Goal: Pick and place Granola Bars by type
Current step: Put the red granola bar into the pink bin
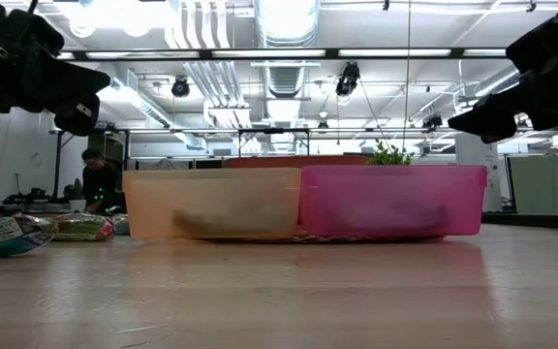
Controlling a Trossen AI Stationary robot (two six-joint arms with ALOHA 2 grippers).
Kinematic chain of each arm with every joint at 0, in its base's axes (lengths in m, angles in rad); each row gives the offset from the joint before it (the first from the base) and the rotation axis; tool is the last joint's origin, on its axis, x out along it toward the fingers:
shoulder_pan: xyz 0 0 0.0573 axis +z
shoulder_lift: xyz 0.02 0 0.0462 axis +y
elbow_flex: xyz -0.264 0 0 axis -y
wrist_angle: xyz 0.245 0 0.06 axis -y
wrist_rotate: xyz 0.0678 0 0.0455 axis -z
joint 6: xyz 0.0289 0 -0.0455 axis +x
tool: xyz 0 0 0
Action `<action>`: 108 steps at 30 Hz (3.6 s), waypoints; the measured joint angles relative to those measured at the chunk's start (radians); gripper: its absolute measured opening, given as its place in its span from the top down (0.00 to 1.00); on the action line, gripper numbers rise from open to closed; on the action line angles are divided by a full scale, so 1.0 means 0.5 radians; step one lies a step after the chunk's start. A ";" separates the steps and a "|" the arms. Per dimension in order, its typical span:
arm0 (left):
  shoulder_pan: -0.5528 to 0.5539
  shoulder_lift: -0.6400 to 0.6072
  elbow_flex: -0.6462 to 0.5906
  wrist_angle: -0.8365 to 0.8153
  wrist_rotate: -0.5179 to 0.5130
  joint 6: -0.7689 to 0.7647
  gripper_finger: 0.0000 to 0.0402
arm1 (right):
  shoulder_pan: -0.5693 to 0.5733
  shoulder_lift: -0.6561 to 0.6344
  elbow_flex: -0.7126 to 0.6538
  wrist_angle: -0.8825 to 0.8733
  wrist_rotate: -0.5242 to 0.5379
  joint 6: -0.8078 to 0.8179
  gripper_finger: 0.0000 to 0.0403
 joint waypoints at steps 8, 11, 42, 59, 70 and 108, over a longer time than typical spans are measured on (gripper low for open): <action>0.000 0.000 0.001 0.005 -0.036 -0.094 1.00 | -0.002 -0.060 0.000 0.000 0.000 -0.002 0.11; 0.001 0.000 0.001 0.008 -0.037 -0.100 1.00 | -0.002 -0.156 0.000 0.000 0.001 -0.005 0.11; 0.000 0.353 0.924 -0.734 -0.210 0.016 0.56 | -0.128 -0.411 0.002 0.001 0.002 -0.005 0.11; -0.001 0.935 1.677 -1.651 -0.432 -0.118 0.56 | -0.132 -0.381 0.002 0.002 0.001 0.000 0.11; -0.001 1.383 1.937 -1.872 -0.441 0.045 0.56 | -0.132 -0.381 0.001 0.001 0.001 -0.005 0.11; 0.420 2.524 2.393 -2.341 -0.472 0.731 0.56 | -0.131 -0.381 0.001 0.001 0.001 -0.004 0.11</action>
